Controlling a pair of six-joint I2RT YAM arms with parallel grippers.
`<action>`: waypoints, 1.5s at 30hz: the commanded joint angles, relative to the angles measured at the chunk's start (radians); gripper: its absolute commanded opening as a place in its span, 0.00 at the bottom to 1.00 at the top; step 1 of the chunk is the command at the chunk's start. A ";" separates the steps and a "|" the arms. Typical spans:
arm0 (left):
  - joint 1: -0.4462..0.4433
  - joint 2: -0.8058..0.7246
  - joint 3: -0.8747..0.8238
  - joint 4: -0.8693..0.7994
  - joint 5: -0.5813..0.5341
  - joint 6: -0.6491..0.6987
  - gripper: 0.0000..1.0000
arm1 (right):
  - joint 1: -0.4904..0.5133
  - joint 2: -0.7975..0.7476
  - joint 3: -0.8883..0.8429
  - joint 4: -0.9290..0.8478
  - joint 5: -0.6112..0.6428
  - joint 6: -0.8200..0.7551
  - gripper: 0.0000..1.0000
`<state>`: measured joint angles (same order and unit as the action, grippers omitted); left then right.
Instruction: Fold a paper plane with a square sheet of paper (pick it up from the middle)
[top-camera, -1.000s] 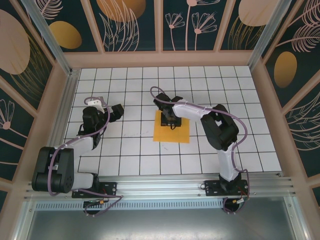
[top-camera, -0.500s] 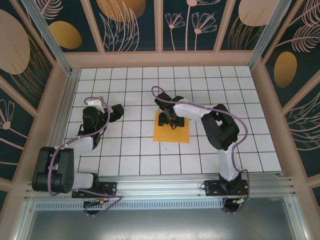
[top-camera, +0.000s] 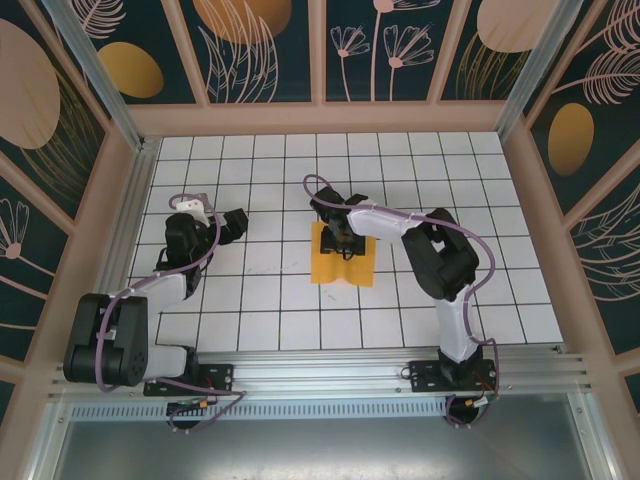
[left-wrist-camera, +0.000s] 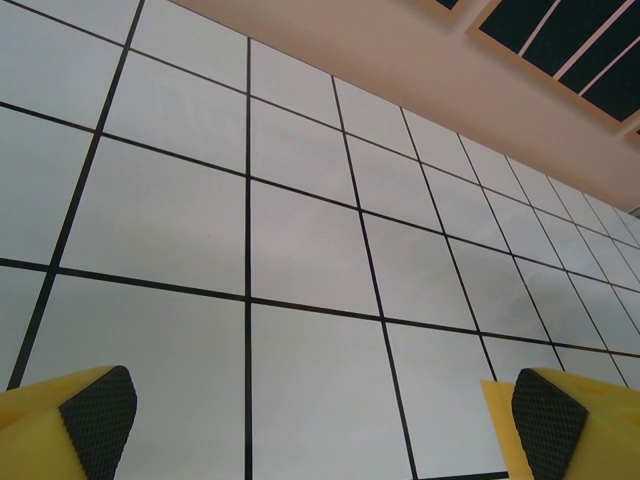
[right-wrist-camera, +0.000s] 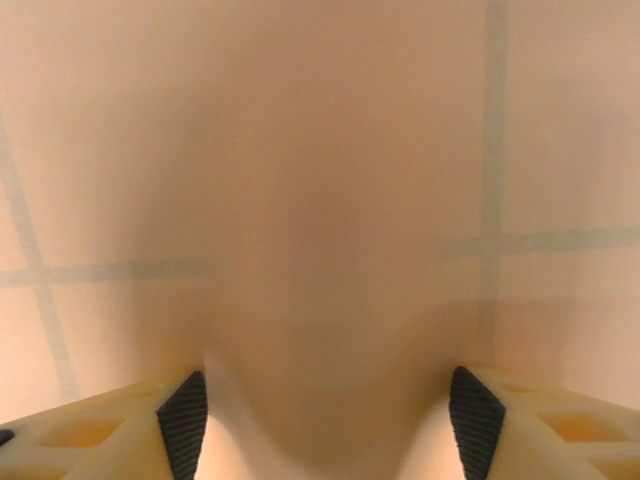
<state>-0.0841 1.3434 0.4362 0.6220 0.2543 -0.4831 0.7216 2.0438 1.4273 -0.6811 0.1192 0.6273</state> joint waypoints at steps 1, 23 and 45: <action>-0.004 -0.021 0.026 -0.016 0.014 0.018 0.99 | -0.002 -0.002 0.004 -0.031 -0.001 -0.008 0.62; -0.005 -0.032 0.040 -0.009 0.056 -0.010 0.98 | -0.070 -0.223 -0.034 0.191 -0.307 -0.040 0.41; -0.134 0.046 0.116 0.048 0.099 -0.087 0.99 | -0.255 -0.308 -0.394 0.431 -0.449 -0.049 0.49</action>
<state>-0.1879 1.3651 0.5159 0.6331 0.3557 -0.5484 0.4770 1.7798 1.0569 -0.2955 -0.3012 0.6003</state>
